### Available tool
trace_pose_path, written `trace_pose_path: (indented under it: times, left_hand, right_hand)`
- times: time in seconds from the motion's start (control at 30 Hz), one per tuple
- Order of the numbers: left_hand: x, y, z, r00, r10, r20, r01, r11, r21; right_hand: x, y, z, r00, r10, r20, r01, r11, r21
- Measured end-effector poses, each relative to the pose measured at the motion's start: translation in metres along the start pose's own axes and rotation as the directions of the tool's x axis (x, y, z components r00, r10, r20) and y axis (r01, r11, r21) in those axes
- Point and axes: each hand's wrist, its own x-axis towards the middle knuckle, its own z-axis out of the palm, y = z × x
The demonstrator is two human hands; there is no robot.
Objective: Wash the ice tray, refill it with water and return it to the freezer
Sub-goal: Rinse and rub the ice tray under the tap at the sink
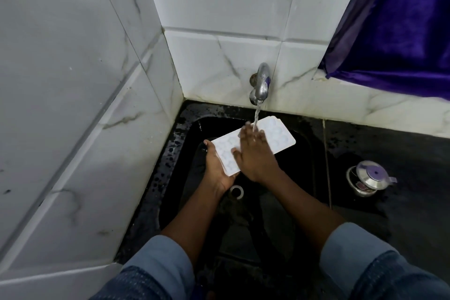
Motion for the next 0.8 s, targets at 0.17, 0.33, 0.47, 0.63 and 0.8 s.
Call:
trace_pose_path:
  times: [0.17, 0.33, 0.47, 0.63, 0.8]
  left_hand:
    - [0.005, 0.001, -0.012, 0.997, -0.004, -0.081, 0.001, 0.999, -0.034]
    - [0.003, 0.006, -0.019, 0.990, 0.060, -0.128, -0.061, 0.998, -0.003]
    - [0.003, 0.001, -0.017, 0.985, 0.061, -0.162, -0.061, 0.998, 0.008]
    - [0.008, -0.008, -0.012, 0.984, 0.047, -0.171, -0.042, 0.998, 0.036]
    - [0.011, -0.009, -0.015, 0.986, 0.047, -0.161, -0.042, 0.998, 0.037]
  right_hand:
    - [-0.022, -0.005, -0.003, 0.909, -0.405, 0.102, 0.407, 0.914, 0.006]
    - [-0.011, 0.037, -0.019, 0.943, -0.313, 0.114, 0.316, 0.949, -0.011]
    - [-0.010, 0.046, -0.024, 0.993, -0.054, 0.103, 0.053, 0.998, 0.014]
    - [-0.032, 0.008, -0.015, 0.931, -0.330, 0.156, 0.331, 0.943, 0.019]
    - [-0.022, 0.036, -0.022, 0.931, -0.348, 0.112, 0.349, 0.937, 0.007]
